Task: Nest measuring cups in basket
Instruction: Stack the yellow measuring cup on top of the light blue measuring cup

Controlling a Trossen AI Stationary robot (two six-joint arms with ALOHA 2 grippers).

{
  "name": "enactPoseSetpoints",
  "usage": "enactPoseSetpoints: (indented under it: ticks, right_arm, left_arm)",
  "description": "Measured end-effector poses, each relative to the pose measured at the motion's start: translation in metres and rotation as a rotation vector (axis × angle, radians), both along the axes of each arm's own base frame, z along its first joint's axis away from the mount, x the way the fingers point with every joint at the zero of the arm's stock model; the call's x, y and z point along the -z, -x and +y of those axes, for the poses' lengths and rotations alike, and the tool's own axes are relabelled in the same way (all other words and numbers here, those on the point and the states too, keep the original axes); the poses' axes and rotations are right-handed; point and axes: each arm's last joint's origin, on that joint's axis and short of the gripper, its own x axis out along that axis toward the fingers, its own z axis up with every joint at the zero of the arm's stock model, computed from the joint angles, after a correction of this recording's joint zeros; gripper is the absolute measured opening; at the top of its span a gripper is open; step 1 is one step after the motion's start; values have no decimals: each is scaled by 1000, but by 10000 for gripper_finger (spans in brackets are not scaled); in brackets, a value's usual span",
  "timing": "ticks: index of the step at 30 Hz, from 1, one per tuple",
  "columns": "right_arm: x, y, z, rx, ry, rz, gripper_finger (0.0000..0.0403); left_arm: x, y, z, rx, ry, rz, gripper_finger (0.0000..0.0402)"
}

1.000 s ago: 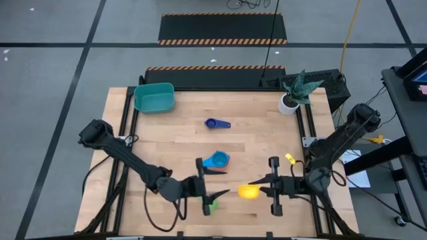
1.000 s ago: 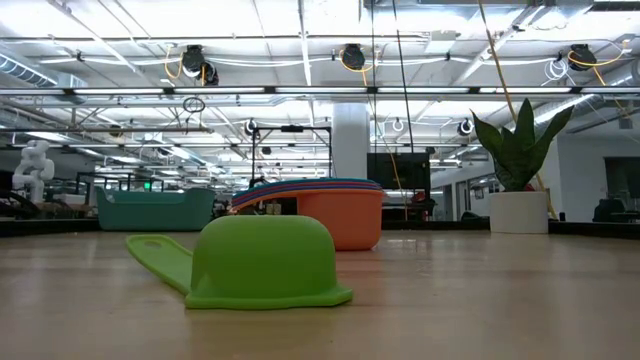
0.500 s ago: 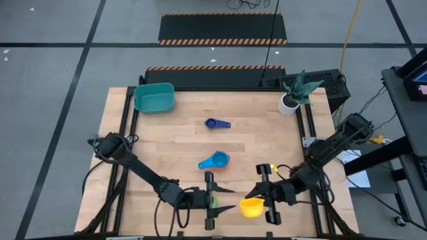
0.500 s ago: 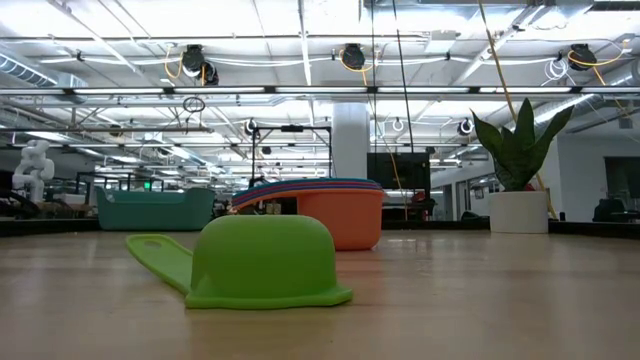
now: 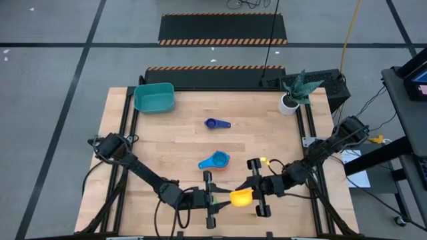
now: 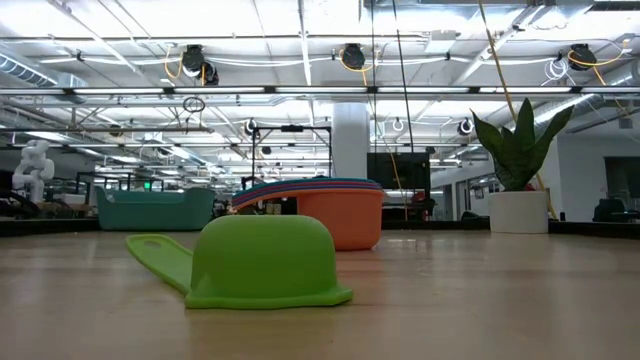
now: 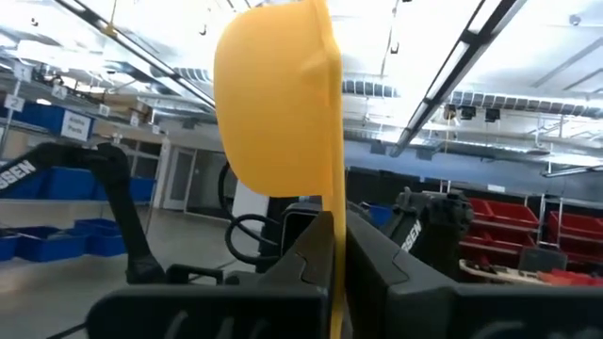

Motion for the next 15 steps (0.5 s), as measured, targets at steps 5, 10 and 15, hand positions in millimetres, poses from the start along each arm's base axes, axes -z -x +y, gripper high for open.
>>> enactPoseSetpoints:
  ticks: [5, 10, 15]
  right_arm:
    - [0, 0, 0, -2, 1, 3, 4]
    - [1, 0, 0, -2, 1, 4, 4]
    - [7, -3, 2, 4, 1, 15, 4]
  left_arm:
    - [0, 0, 1, -2, 9, -2, 114]
    - [0, -2, 4, -2, 40, -5, 78]
    - [0, -6, 10, -6, 67, -7, 44]
